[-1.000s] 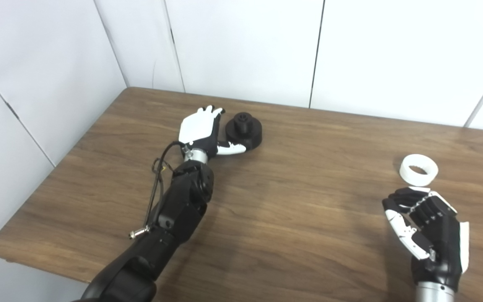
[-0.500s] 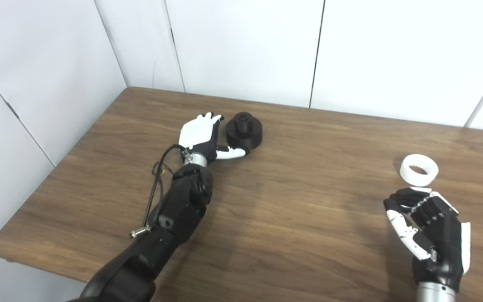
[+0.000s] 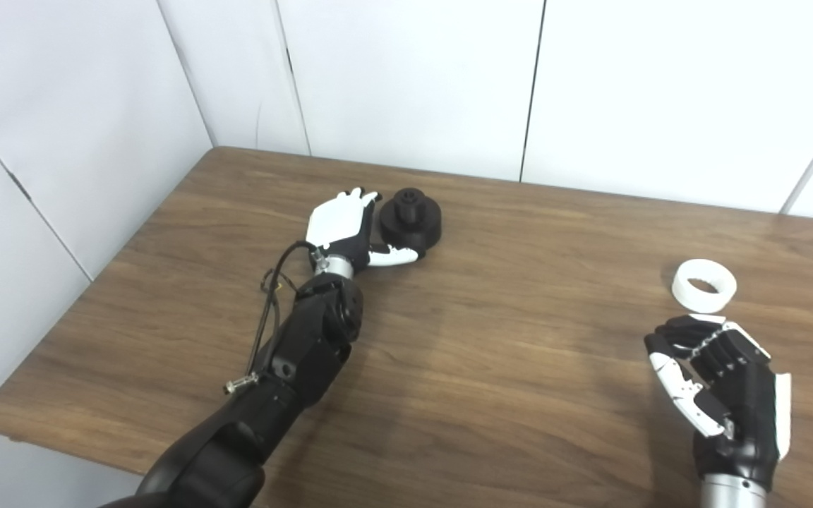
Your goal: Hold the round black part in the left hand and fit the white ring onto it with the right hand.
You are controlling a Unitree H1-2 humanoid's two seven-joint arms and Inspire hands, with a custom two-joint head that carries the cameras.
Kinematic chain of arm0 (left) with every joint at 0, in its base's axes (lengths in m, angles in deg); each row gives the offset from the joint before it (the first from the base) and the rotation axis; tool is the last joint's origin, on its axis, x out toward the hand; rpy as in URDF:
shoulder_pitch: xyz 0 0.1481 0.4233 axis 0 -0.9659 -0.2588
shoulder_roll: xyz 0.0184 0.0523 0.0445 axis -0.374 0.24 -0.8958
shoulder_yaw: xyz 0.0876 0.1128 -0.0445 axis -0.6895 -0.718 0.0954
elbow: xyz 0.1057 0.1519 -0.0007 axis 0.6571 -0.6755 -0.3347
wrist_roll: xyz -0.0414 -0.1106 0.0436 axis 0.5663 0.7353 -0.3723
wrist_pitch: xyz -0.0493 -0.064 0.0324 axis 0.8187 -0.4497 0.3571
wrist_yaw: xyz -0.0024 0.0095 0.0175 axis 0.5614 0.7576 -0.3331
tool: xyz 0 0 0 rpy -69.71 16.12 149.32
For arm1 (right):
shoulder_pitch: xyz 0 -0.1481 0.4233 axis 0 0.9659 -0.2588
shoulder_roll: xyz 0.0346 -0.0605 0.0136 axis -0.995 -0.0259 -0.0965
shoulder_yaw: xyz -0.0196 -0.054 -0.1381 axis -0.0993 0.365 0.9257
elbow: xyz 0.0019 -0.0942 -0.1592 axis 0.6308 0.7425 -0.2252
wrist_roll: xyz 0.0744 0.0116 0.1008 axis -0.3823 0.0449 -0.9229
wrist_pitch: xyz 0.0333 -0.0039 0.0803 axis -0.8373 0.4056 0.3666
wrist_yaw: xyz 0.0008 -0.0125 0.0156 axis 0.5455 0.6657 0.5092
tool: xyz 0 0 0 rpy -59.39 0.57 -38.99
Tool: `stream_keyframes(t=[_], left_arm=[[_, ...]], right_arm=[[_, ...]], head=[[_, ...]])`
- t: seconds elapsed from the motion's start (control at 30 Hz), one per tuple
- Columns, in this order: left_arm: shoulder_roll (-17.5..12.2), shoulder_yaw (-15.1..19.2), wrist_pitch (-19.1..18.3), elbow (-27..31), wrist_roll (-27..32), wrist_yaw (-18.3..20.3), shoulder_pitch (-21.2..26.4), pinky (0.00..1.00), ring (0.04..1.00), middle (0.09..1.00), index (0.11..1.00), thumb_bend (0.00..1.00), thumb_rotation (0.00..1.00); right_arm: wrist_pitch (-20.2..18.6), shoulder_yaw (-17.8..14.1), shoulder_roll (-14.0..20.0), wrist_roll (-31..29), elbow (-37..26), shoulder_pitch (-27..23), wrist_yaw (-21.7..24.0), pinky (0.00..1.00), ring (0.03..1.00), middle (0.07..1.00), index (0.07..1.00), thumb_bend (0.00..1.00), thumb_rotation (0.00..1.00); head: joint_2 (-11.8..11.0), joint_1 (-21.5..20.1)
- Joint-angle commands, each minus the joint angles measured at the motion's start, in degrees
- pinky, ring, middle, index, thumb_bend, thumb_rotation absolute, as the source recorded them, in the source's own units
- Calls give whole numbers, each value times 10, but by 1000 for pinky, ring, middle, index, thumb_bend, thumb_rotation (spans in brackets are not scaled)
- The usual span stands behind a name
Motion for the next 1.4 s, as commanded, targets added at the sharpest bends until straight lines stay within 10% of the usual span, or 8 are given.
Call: stream_keyframes(t=[0.0,1.37], left_arm=[[-8,-2,14,4,2,-11,32,963,1000,996,899,942,573],[31,42,148,-118,132,-126,61,930,957,918,674,797,303]], right_arm=[[13,1,-6,5,-19,13,-4,416,502,499,486,519,8],[-6,-2,-2,-5,-42,25,-2,413,501,502,484,518,6]], head=[[1,0],[9,-7]])
